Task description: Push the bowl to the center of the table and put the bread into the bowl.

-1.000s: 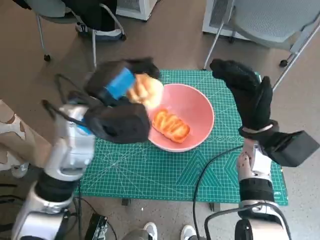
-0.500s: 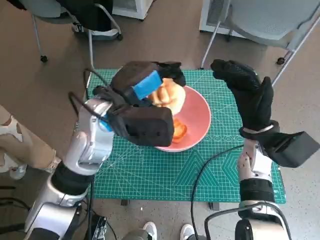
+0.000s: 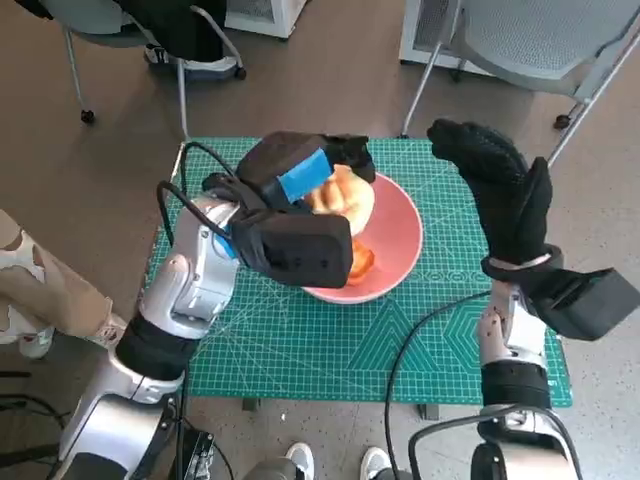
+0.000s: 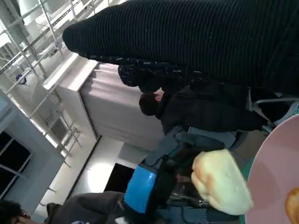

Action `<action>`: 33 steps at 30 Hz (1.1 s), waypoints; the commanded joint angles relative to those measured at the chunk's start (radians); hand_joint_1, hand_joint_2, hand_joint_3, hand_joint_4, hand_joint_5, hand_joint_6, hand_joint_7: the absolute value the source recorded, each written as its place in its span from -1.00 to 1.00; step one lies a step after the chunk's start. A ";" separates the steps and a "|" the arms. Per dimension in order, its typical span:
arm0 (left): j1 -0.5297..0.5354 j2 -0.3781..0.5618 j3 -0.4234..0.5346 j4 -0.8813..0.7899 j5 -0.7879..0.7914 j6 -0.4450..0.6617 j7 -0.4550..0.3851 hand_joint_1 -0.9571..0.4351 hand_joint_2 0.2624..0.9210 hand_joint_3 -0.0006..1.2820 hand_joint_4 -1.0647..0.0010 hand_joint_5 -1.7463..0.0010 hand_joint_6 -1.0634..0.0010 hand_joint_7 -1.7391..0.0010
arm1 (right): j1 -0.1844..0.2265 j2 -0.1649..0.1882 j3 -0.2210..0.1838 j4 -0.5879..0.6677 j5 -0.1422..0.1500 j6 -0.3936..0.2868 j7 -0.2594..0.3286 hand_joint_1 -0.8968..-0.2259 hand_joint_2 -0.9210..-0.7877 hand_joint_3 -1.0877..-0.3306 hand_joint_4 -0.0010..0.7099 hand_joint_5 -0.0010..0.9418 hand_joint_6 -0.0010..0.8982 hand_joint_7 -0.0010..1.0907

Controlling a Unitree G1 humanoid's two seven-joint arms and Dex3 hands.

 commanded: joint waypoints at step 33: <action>0.091 -0.096 0.331 0.267 -0.535 -0.674 0.055 -0.27 0.80 -0.96 0.78 0.98 0.51 0.89 | 0.042 0.019 0.022 -0.074 0.008 0.029 -0.017 -0.32 -1.00 -0.07 -0.42 -1.00 -0.94 -0.02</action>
